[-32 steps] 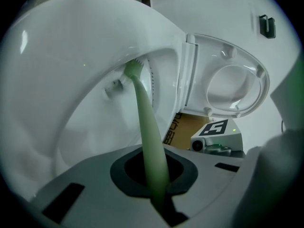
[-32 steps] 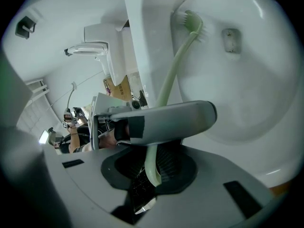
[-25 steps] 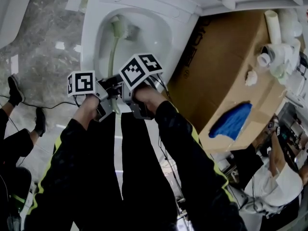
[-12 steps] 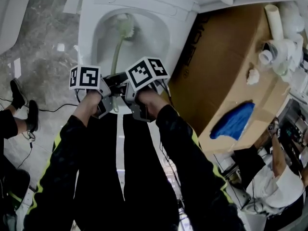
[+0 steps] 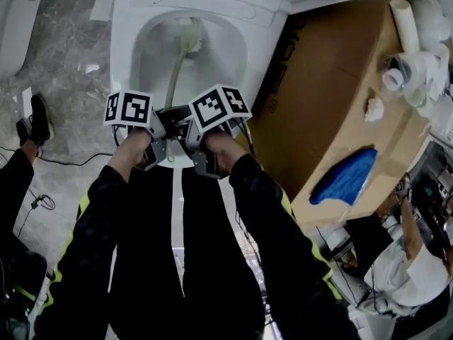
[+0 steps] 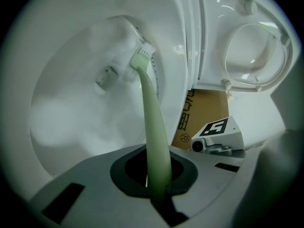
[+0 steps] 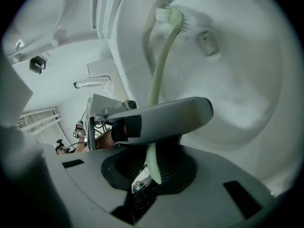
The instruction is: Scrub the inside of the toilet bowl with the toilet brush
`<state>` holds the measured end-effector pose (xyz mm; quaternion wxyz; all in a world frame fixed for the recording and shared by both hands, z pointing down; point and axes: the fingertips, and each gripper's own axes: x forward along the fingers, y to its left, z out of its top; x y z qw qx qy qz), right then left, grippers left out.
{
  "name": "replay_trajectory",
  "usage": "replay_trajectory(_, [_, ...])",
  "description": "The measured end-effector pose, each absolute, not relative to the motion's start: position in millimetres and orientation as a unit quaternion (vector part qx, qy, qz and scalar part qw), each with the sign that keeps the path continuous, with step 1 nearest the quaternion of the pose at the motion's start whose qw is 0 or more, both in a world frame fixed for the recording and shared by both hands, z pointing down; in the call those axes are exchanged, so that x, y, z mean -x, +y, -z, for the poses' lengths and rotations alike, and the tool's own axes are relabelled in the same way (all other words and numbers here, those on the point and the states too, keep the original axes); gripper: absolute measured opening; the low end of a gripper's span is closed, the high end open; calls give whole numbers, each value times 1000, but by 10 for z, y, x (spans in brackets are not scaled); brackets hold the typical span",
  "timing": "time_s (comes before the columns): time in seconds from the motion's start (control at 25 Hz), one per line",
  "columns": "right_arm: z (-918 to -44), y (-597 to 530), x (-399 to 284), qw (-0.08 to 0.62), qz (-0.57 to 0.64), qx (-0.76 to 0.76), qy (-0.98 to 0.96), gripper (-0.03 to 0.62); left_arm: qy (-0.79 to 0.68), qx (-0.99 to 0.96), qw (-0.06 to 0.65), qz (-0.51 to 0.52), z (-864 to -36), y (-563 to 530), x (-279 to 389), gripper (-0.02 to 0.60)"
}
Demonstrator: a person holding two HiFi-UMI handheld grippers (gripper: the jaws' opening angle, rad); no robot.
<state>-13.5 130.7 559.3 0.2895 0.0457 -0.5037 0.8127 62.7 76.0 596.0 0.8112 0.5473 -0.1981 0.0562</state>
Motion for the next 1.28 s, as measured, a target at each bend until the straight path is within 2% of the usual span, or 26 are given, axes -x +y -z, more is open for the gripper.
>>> replay_trajectory(0.56, [-5452, 1401, 129, 289, -809, -35, -511, 64, -199, -548, 810, -59, -5823, 855, -638, 9])
replay_trajectory(1.28, [-4088, 1472, -49, 260, -798, -23, -542, 64, -209, -578, 786, -59, -4440, 896, -818, 9])
